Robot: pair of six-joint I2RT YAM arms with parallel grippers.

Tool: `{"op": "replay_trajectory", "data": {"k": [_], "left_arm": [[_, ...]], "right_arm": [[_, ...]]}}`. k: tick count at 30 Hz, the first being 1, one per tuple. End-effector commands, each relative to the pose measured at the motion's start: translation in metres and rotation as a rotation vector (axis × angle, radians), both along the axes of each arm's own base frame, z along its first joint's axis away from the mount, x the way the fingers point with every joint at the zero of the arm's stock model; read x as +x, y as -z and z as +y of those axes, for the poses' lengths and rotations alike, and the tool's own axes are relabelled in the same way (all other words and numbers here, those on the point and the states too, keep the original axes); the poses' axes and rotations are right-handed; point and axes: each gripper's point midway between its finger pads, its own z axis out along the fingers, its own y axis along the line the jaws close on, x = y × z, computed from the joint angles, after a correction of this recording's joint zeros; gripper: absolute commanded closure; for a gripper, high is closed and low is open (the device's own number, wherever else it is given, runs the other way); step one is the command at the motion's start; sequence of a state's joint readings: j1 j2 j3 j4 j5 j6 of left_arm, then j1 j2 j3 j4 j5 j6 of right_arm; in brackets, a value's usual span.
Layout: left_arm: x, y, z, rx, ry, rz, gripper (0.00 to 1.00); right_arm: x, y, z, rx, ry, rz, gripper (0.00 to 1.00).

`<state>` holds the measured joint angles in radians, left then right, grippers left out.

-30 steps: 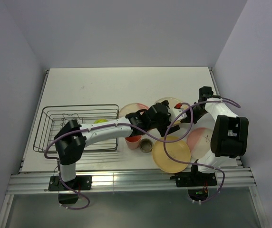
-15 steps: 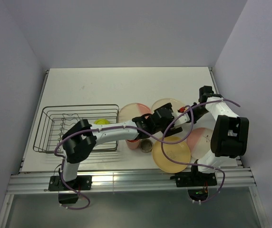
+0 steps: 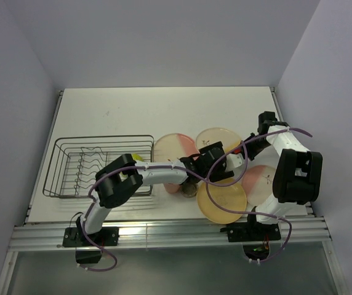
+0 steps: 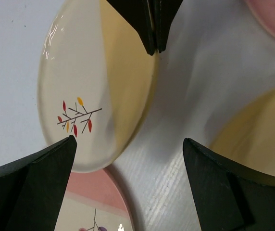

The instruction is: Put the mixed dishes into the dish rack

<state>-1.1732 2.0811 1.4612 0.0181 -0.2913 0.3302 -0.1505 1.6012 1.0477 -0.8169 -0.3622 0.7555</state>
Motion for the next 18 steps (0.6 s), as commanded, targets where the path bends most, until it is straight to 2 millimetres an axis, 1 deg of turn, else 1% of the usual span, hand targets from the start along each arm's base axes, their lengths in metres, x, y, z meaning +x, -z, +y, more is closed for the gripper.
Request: {"op": "replay_trajectory", "data": {"k": [1, 2, 3, 4, 5, 8, 12, 13, 14, 16, 18], "left_arm": [[0.009, 0.009, -0.007, 0.068, -0.010, -0.084, 0.01], [0.014, 0.006, -0.008, 0.064, -0.029, -0.104, 0.01], [0.017, 0.011, -0.009, 0.070, -0.039, -0.112, 0.01], [0.020, 0.010, -0.008, 0.068, -0.052, -0.125, 0.01], [0.025, 0.007, -0.006, 0.068, -0.081, -0.150, 0.01], [0.034, 0.007, -0.005, 0.072, -0.116, -0.199, 0.01], [0.045, 0.014, 0.003, 0.110, -0.167, -0.261, 0.01], [0.048, 0.011, 0.003, 0.106, -0.173, -0.279, 0.01], [0.048, 0.014, 0.003, 0.112, -0.174, -0.281, 0.01], [0.050, 0.014, 0.001, 0.102, -0.168, -0.280, 0.03], [0.049, 0.015, -0.001, 0.100, -0.158, -0.276, 0.10]], "right_arm": [[0.003, -0.027, 0.011, 0.060, -0.022, -0.053, 1.00], [0.003, -0.028, 0.012, 0.062, -0.021, -0.056, 1.00], [0.003, -0.029, 0.013, 0.067, -0.019, -0.057, 1.00], [0.003, -0.030, 0.013, 0.068, -0.019, -0.055, 1.00], [0.002, -0.030, 0.013, 0.068, -0.019, -0.055, 1.00], [-0.001, -0.028, 0.013, 0.071, -0.019, -0.047, 1.00], [-0.006, -0.025, 0.016, 0.082, -0.018, -0.038, 1.00], [-0.007, -0.025, 0.015, 0.079, -0.019, -0.036, 1.00], [-0.007, -0.026, 0.015, 0.077, -0.018, -0.038, 1.00], [-0.007, -0.026, 0.015, 0.078, -0.016, -0.038, 1.00], [-0.006, -0.029, 0.015, 0.084, -0.014, -0.044, 1.00]]}}
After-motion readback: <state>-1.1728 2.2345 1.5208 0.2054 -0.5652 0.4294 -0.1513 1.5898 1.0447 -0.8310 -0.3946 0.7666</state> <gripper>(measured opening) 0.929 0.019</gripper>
